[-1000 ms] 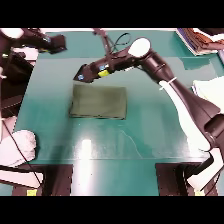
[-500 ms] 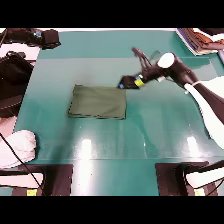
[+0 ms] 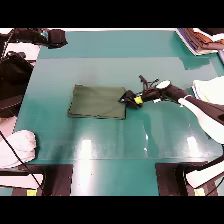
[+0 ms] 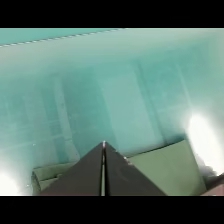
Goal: Fold the shirts.
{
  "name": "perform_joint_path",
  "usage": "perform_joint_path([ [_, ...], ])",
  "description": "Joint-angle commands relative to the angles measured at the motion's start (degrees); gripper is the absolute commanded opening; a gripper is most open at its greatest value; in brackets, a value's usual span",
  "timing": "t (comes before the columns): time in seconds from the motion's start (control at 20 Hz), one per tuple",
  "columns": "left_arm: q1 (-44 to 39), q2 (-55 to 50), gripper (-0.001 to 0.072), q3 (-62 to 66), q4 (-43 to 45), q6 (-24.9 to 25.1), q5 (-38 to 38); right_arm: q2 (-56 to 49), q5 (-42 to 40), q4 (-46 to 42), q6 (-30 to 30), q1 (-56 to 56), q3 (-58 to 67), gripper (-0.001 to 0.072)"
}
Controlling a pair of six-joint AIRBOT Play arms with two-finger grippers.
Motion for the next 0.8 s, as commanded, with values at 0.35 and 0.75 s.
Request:
perform_joint_path([
  [0.35, -0.48, 0.07, 0.0023, 0.00, -3.72, 0.02, -2.21, -4.17, -10.19, 1.29, -3.30, 6.23, 17.22, 0.0019],
  [0.75, -10.69, 0.07, 0.0023, 0.00, -3.19, 3.06, -0.74, 13.97, 1.49, -26.01, 5.16, -25.55, 18.49, 0.0019],
])
